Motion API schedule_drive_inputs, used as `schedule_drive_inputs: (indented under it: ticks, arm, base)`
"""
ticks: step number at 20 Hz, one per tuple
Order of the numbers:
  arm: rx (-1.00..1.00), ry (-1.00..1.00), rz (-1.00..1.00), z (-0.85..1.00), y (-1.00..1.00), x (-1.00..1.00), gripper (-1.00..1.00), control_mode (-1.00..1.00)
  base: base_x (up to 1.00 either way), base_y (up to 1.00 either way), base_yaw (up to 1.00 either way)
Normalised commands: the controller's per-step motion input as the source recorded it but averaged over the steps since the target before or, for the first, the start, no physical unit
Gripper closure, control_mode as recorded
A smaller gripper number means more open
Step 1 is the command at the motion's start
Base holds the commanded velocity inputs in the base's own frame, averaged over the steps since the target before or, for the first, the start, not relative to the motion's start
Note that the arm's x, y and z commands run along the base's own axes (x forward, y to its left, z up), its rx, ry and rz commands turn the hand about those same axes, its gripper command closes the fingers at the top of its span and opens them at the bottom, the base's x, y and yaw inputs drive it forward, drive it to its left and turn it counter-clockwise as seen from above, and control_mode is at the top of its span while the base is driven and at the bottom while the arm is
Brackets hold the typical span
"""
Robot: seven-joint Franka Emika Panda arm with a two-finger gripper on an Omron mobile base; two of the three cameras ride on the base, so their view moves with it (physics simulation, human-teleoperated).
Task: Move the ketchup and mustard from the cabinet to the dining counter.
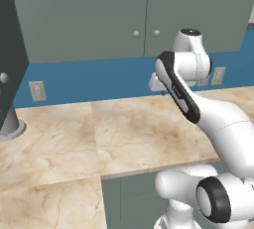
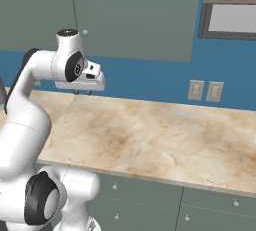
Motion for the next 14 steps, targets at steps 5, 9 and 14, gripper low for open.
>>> schedule_drive_inputs:
  ticks: [5, 9, 14]
  arm:
    - [0.00, -0.12, 0.00, 0.00, 0.00, -0.24, -1.00, -1.00]
    - [0.00, -0.25, 0.00, 0.15, 0.00, -0.33, -1.00, -1.00]
    - [0.00, -0.17, 0.00, 0.46, 0.00, -0.26, -1.00, -1.00]
  base:
    - [0.00, 0.00, 0.00]
    - [0.00, 0.00, 0.00]
    - [0.00, 0.00, 0.00]
